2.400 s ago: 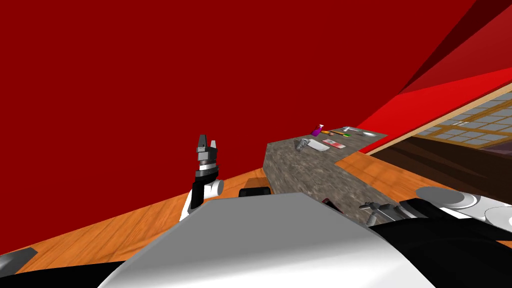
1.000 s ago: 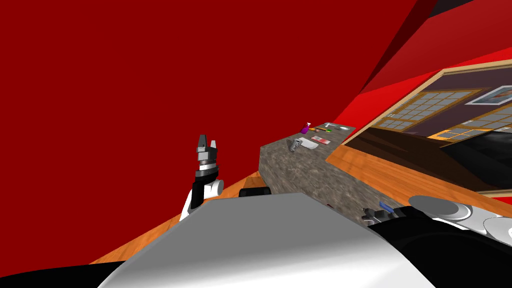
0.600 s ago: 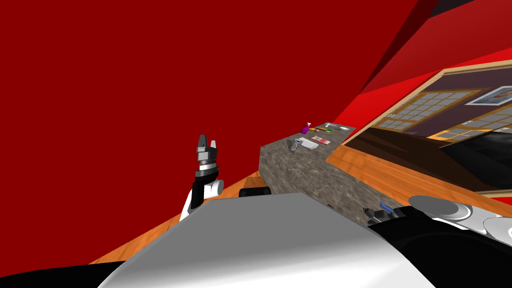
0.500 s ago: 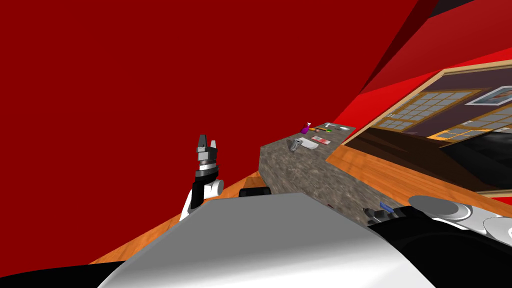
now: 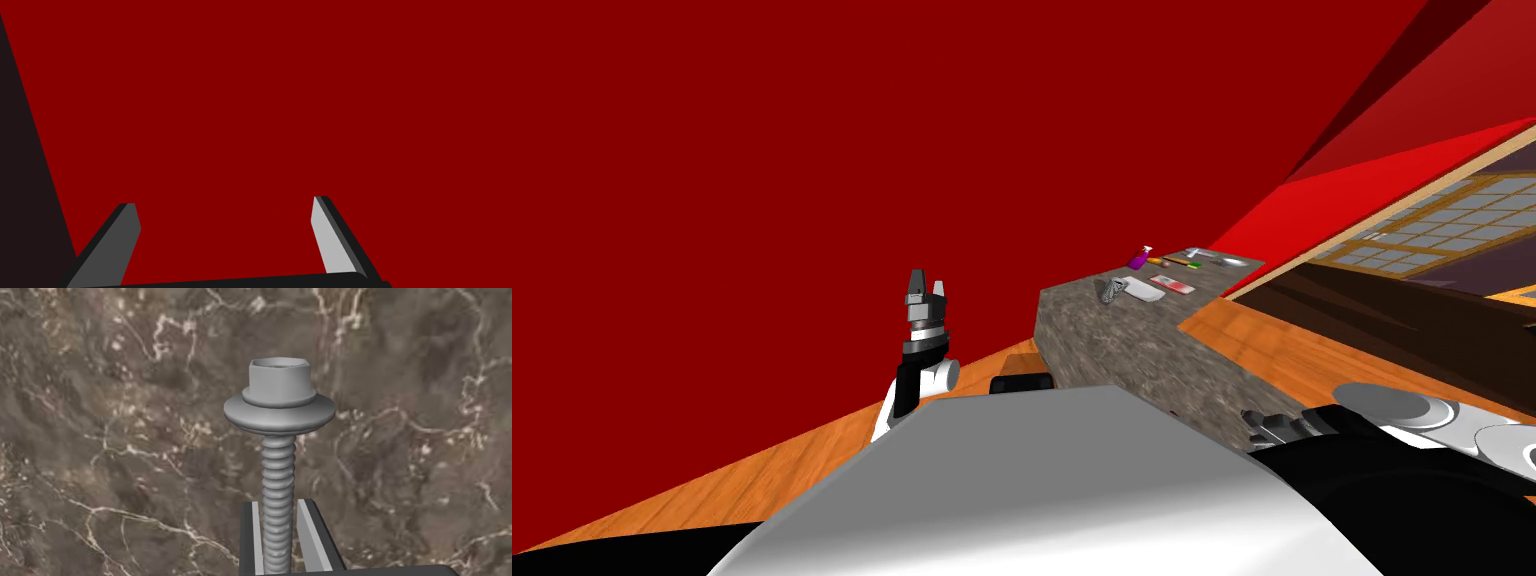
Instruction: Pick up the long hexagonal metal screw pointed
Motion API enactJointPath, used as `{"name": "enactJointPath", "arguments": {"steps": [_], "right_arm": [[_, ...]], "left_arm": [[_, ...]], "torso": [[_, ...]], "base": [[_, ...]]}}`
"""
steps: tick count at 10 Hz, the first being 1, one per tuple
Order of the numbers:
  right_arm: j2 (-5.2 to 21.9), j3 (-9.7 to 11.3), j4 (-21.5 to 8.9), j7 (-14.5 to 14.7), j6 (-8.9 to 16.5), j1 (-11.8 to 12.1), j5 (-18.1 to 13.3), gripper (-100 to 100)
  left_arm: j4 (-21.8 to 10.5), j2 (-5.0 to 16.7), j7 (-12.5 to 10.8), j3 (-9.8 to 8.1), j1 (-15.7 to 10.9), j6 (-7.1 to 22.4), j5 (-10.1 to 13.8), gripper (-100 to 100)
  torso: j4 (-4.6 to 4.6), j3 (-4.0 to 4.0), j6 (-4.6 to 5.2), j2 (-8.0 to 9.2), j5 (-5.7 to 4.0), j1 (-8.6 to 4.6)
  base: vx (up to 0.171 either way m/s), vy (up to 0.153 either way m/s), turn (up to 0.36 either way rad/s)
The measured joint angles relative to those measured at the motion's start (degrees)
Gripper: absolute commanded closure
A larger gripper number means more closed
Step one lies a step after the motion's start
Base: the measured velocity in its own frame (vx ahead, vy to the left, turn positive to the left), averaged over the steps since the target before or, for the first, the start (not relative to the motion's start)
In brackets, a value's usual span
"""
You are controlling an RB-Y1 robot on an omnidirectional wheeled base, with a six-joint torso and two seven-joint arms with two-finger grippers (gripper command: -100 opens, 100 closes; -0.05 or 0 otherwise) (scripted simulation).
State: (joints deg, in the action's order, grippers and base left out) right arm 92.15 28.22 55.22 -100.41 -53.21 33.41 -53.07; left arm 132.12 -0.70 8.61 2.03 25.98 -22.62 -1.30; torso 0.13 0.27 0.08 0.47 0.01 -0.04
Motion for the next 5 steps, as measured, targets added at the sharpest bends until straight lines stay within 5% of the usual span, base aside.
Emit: {"name": "enactJointPath", "arguments": {"steps": [4, 5], "right_arm": [[-0.52, 0.26, -4.03, -2.71, -4.49, -3.7, -0.95, 100], [-0.5, 0.23, -4.12, -2.84, -4.72, -3.79, -0.95, 0]], "left_arm": [[0.0, 0.0, 0.0, 0.0, 0.0, 0.0, 0.0, 0], [0.0, 0.0, 0.0, -0.01, 0.02, 0.0, 0.0, 0]], "torso": [[0.01, 0.01, 0.05, 0.01, 0.02, 0.03], [-0.02, -0.07, 0.13, -0.16, 0.0, -0.02]], "base": [[-0.115, 0.016, 0.129], [-0.01, 0.002, -0.009]]}}
